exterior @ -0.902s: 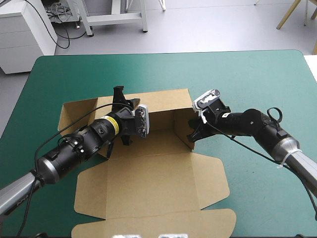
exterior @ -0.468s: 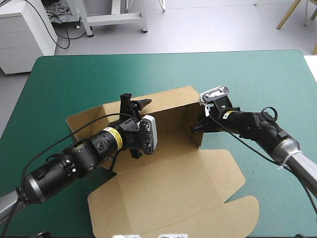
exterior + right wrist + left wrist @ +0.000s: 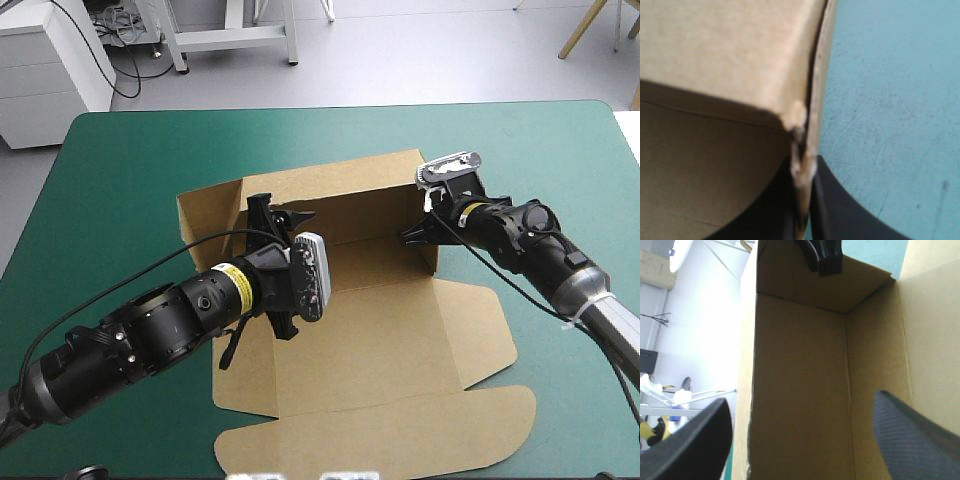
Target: Fold the box
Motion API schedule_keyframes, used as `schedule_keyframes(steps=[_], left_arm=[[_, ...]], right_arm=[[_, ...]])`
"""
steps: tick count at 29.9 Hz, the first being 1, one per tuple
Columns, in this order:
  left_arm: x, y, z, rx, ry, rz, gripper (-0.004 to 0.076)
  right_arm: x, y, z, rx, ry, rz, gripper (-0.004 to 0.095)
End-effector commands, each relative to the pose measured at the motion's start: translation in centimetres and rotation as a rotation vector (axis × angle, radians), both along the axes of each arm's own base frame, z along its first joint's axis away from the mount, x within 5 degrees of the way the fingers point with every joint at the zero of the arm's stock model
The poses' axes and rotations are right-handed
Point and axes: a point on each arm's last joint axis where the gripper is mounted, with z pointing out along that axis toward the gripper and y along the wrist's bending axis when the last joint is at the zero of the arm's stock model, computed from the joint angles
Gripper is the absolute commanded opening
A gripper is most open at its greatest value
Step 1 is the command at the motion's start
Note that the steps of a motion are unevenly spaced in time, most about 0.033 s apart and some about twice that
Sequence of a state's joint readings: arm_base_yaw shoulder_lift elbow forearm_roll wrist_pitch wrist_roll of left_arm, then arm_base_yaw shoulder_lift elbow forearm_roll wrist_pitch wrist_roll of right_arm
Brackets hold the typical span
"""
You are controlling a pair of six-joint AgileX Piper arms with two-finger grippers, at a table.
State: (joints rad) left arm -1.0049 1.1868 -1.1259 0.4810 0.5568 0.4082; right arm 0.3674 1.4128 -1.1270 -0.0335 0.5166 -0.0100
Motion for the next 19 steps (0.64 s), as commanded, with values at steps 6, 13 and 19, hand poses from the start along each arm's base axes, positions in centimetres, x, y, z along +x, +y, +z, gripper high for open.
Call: schedule_keyframes(steps=[6, 13, 19], left_arm=[[-0.8, 0.4, 5.9, -0.153, 0.138, 0.061, 0.0393], [-0.4, 0.8, 8.1, -0.135, 0.275, 0.219, 0.0197], [1.2, 3.6, 10.8, -0.244, 0.246, 0.405, -0.0009]], right_arm=[[-0.2, -0.4, 2.5, 0.026, -0.083, -0.008, -0.0019], [-0.2, -0.4, 2.4, 0.026, -0.070, -0.013, -0.0019], [-0.3, -0.4, 2.3, 0.020, -0.056, -0.013, -0.0019]])
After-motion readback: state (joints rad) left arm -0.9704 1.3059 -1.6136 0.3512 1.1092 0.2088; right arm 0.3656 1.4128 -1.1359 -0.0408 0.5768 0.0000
